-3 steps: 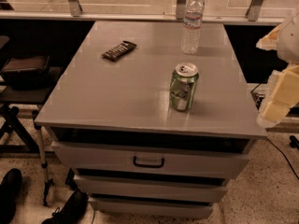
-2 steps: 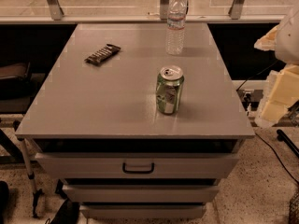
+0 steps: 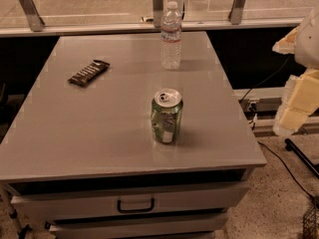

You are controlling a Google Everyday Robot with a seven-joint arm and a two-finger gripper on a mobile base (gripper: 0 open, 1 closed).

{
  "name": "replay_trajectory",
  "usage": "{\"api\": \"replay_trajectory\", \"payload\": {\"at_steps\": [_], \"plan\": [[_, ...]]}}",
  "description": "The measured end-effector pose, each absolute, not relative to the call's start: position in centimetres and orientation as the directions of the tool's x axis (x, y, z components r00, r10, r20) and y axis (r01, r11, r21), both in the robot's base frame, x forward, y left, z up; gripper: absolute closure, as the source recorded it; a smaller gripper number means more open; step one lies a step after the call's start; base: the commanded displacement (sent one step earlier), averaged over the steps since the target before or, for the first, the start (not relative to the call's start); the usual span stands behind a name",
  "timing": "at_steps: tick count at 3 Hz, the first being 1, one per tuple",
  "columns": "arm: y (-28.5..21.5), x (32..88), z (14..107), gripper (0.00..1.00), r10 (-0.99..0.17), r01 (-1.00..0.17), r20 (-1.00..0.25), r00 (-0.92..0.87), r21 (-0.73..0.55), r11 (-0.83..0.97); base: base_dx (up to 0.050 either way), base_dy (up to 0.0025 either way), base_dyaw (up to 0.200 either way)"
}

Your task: Pick green can

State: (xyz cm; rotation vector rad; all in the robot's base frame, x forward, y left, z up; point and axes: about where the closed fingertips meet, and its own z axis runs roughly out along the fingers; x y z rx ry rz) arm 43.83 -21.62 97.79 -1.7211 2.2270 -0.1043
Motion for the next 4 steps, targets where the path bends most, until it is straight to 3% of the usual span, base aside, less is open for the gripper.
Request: {"api": "replay_trajectory", "payload": {"at_steps": [1, 2, 4], "plan": [[-21.3, 43.8, 98.2, 0.0, -0.942, -0.924, -0.247, -0.226, -0.251, 0.287, 0.0, 0.0, 0.0], [-19.7, 43.4, 98.8, 0.0, -0.901, -0.911, -0.362, -0.24, -0.236, 0.338, 0.0, 0.0, 0.0], [-14.1, 43.7, 98.8, 0.0, -0.83, -0.903, -0.531, -0.17, -0.254, 0.347, 0.0, 0.0, 0.0]]}}
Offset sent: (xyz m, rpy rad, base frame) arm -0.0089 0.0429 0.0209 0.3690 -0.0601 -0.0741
